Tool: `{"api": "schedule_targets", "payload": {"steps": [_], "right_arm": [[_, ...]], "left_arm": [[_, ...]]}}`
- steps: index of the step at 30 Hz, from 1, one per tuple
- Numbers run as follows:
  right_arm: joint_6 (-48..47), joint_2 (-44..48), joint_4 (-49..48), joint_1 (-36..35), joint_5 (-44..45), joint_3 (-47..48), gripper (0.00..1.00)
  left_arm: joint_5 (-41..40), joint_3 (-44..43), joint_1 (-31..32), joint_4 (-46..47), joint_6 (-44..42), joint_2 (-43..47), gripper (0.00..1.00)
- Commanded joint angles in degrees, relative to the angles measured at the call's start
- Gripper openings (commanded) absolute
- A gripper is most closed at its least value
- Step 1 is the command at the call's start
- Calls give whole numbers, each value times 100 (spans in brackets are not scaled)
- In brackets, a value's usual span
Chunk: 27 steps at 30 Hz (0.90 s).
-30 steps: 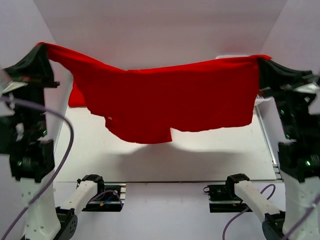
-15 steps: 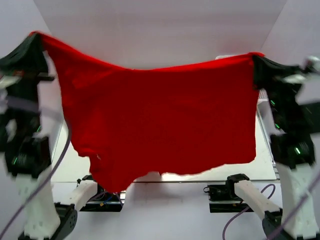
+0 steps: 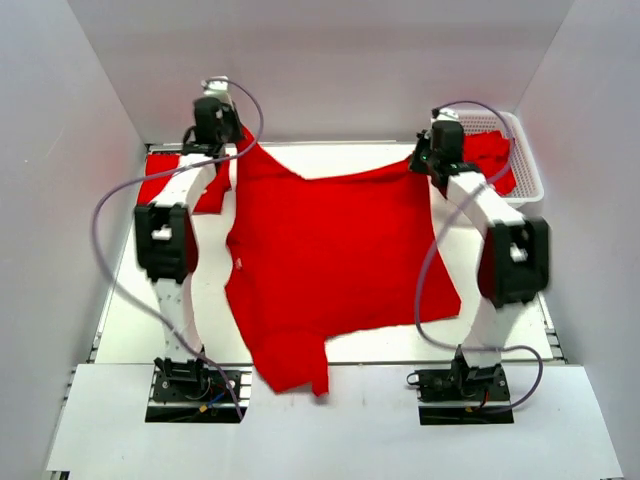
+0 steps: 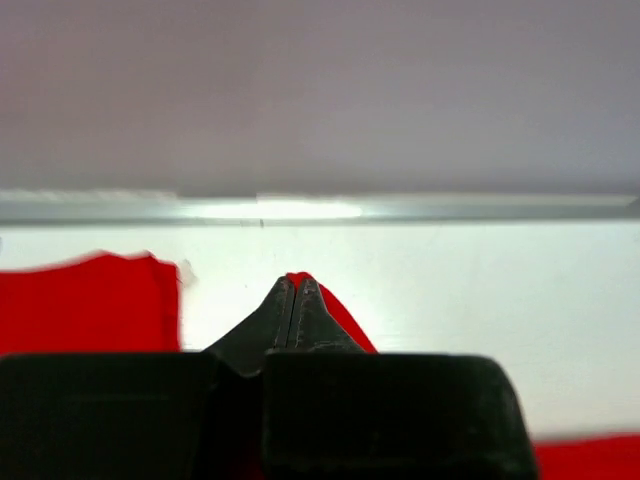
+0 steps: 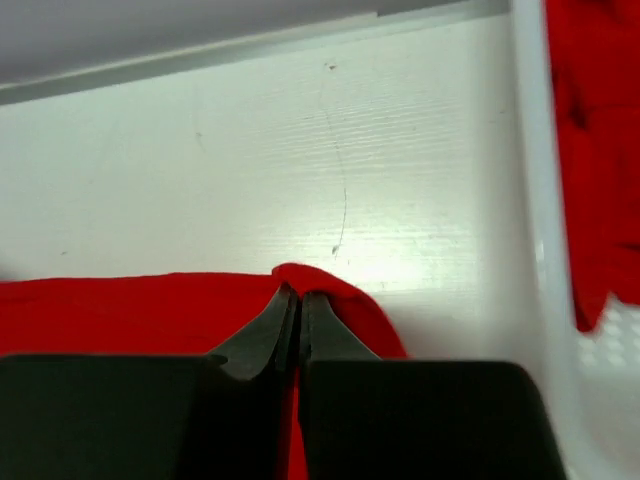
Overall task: Fold and stack the t-shirts
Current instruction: Flatten out the tshirt, then grap the side of the flattened tshirt furthest away from the robot with both arms
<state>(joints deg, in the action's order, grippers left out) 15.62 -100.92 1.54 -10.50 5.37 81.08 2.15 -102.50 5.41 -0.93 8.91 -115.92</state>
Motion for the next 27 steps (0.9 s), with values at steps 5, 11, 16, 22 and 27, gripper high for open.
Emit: {"api": "schedule_targets", "payload": {"steps": [5,11,16,22,27], "right_arm": [[170,-2086,215,268,-1098,2015,0],[100,-2695,206,365,-1222,2526,0],[-15,-2819,136,435,-1126,2738,0],[-225,-2696,233,514,-827,2940,0],[-357,-2608,478,628,-686,3107,0]], "left_arm": [[514,-1237,-22,-4,155,-1283,0],[786,-1237,-22,128,155,-1469,0],[857,-922,-22,5,208,-1224,0],[541,509,-22,92,436,6,0],[469,1784,109,-74,839,991,0]]}}
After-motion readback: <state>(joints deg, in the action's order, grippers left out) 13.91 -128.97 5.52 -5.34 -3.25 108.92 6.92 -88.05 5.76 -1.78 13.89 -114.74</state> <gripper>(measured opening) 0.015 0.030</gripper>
